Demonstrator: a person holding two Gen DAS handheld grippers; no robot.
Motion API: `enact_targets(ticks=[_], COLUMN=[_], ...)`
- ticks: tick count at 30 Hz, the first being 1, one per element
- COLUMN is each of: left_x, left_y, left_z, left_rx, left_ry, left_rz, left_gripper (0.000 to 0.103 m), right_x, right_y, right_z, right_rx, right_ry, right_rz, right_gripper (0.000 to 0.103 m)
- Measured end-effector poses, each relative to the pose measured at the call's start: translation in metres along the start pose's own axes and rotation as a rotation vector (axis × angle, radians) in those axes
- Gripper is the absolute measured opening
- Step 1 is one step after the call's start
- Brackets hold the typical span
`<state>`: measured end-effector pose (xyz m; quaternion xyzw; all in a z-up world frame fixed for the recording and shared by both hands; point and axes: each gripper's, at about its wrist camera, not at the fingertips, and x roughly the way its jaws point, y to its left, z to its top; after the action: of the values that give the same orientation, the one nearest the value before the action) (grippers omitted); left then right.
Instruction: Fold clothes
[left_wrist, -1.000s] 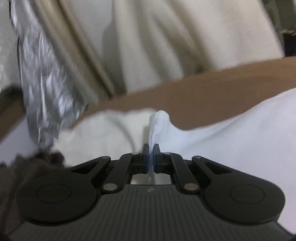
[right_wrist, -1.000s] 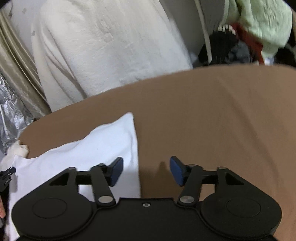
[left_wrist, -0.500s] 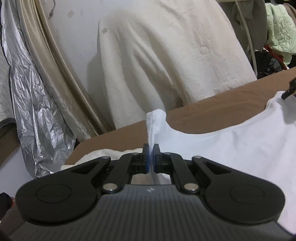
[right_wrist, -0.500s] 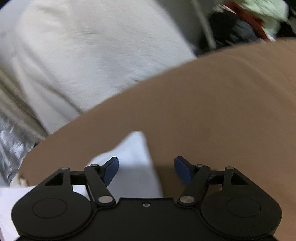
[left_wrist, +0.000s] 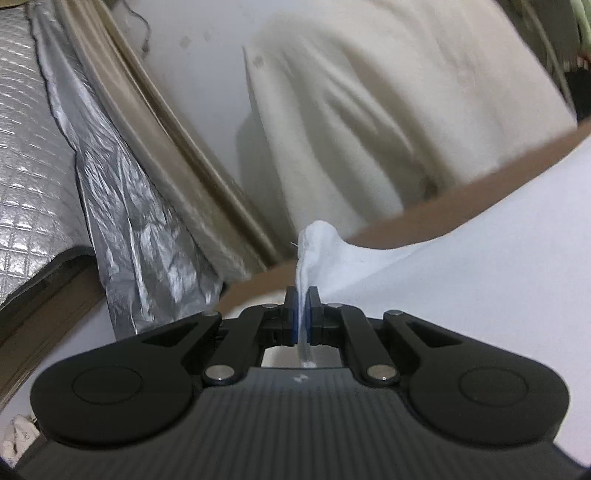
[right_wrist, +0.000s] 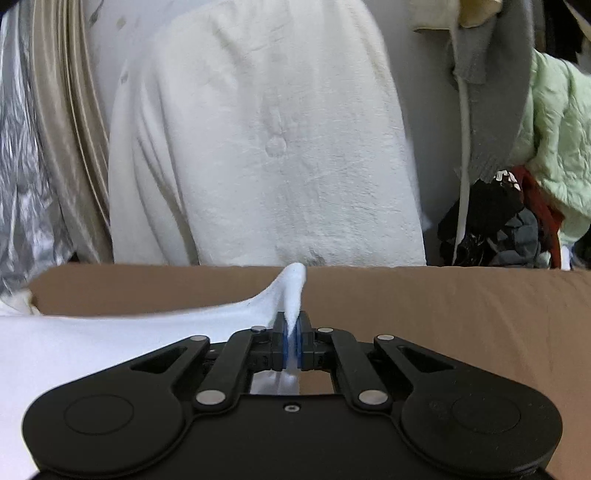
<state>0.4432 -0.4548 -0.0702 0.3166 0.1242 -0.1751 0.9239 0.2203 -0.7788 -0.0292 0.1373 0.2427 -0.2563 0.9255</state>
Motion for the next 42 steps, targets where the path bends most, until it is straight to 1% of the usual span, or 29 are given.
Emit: enact_targets(ticks=[1,3,5,7,8,9,11,12,15,16,17,19,21,22,23,24,25,26,28,29,30,31,33,34,36,38,39,40,42], left_x=[0.010,0.026,0.035,0.025,0.017,0.006,-0.024,-0.041,-0.090,-0.105,-0.118,-0.140,-0.158,-0.163,-0.165,-0.170,-0.176,-0.181,-0.191,-0.195,-0.199,-0.204,-0.218,-0.230,-0.255,-0.280,-0.291,-0.302,-0.325], left_y=[-0.003,0.003,0.023,0.041,0.049,0.051,0.053,0.051,0.040,0.036,0.033,0.026,0.020,0.018,0.016,0.014,0.017,0.023,0.034,0.037,0.042,0.044,0.043,0.039,0.024,0.002,-0.013,-0.032,-0.076], left_z=[-0.002,-0.006,-0.008,-0.007,-0.006,-0.005,-0.005,-0.009,-0.032,-0.044,-0.056,-0.081,-0.109,-0.124,-0.138,-0.151,-0.162,-0.167,-0.175,-0.177,-0.178,-0.178,-0.175,-0.170,-0.158,-0.142,-0.132,-0.119,-0.092], left_rx=[0.007,-0.034,-0.161,-0.261,-0.295,-0.311,-0.333,-0.332,-0.309,-0.304,-0.300,-0.298,-0.303,-0.300,-0.279,-0.253,-0.255,-0.270,-0.266,-0.273,-0.295,-0.322,-0.344,-0.335,-0.299,-0.261,-0.253,-0.235,-0.156], left_ry=[0.045,0.120,0.182,0.176,0.169,0.165,0.153,0.152,0.187,0.215,0.245,0.314,0.372,0.410,0.464,0.512,0.531,0.532,0.555,0.553,0.552,0.547,0.514,0.472,0.378,0.282,0.231,0.177,0.109], left_rz=[0.007,0.042,0.049,-0.029,-0.077,-0.129,-0.229,-0.291,-0.452,-0.486,-0.507,-0.554,-0.584,-0.574,-0.558,-0.536,-0.514,-0.501,-0.462,-0.458,-0.460,-0.461,-0.475,-0.503,-0.560,-0.615,-0.665,-0.744,-0.884], left_gripper=[0.007,0.011,0.012,0.013,0.021,0.039,0.064,0.064,0.065,0.066,0.066,0.067,0.073,0.073,0.073,0.076,0.079,0.082,0.084,0.084,0.081,0.080,0.077,0.077,0.077,0.077,0.077,0.077,0.079], right_x=[0.003,0.003,0.000,-0.009,-0.016,-0.025,-0.051,-0.065,-0.114,-0.132,-0.148,-0.167,-0.178,-0.179,-0.180,-0.180,-0.184,-0.188,-0.197,-0.202,-0.211,-0.226,-0.256,-0.270,-0.293,-0.308,-0.313,-0.319,-0.326], right_y=[0.000,-0.002,-0.012,-0.029,-0.033,-0.036,-0.031,-0.027,-0.016,-0.013,-0.010,-0.009,-0.005,0.000,0.005,0.008,0.006,0.003,-0.003,-0.010,-0.019,-0.031,-0.053,-0.060,-0.074,-0.086,-0.091,-0.097,-0.107], right_z=[0.000,-0.001,-0.003,-0.012,-0.019,-0.027,-0.046,-0.056,-0.096,-0.110,-0.122,-0.145,-0.165,-0.176,-0.186,-0.191,-0.195,-0.198,-0.204,-0.203,-0.203,-0.204,-0.207,-0.212,-0.227,-0.246,-0.255,-0.262,-0.269], right_rx=[-0.009,0.007,0.097,0.258,0.312,0.355,0.323,0.288,0.169,0.136,0.106,0.062,0.010,-0.055,-0.124,-0.187,-0.188,-0.189,-0.185,-0.158,-0.111,-0.027,0.162,0.225,0.315,0.357,0.371,0.382,0.406], right_ry=[0.019,0.035,0.051,0.113,0.147,0.183,0.252,0.278,0.296,0.295,0.294,0.305,0.326,0.342,0.358,0.364,0.348,0.331,0.299,0.287,0.264,0.235,0.194,0.179,0.166,0.200,0.219,0.231,0.235], right_rz=[-0.035,-0.125,-0.133,-0.062,-0.022,0.023,0.099,0.124,0.145,0.139,0.131,0.088,0.076,0.056,0.022,-0.049,-0.102,-0.155,-0.271,-0.363,-0.418,-0.400,-0.263,-0.211,-0.137,-0.096,-0.080,-0.062,-0.030], right_gripper=[0.007,0.021,0.025,0.026,0.028,0.029,0.028,0.029,0.049,0.056,0.057,0.057,0.057,0.048,0.029,0.027,0.030,0.038,0.039,0.039,0.039,0.040,0.040,0.044,0.052,0.054,0.054,0.054,0.056])
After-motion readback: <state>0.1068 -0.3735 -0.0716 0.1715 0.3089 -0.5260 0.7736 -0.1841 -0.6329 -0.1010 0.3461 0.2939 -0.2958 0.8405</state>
